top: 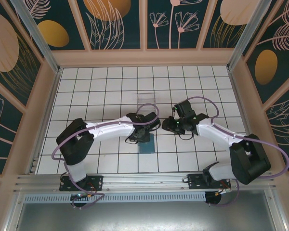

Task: Take the credit cards out of the card holder

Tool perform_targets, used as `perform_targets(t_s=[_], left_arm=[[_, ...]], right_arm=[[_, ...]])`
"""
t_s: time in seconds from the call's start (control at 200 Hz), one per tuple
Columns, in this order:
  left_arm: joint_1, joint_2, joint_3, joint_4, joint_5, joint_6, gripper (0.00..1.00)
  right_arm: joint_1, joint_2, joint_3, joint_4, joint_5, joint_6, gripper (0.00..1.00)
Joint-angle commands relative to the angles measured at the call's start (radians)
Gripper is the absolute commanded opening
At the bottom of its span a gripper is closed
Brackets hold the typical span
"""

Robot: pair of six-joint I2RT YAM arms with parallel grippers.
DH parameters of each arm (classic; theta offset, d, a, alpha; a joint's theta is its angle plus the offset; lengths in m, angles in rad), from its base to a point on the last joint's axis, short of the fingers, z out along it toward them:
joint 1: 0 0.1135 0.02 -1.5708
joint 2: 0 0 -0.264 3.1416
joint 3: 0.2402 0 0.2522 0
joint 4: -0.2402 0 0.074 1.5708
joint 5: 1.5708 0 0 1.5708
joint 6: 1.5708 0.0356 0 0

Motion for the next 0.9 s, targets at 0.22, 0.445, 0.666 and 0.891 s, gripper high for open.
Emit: perform_targets(t_s=[0.22,0.445,0.666,0.891], left_arm=[[-0.004,-0.123,-0.024,0.023,-0.024,0.009,0.02],[-0.004,-0.178,-0.026,0.046,-0.011,0.0,0.0],[-0.004,-0.186,-0.028,0.051,0.007,-0.005,0.0],[-0.003,-0.203,-0.029,0.057,0.008,-0.005,0.0]], right_arm=[[0.094,0.047,0.047,-0.008,-0.028,0.022,0.4],[0.124,0.062,0.045,0.046,-0.09,0.044,0.58],[0.146,0.097,0.039,0.087,-0.13,0.054,0.72],[0.172,0.144,0.042,0.12,-0.154,0.066,0.82]])
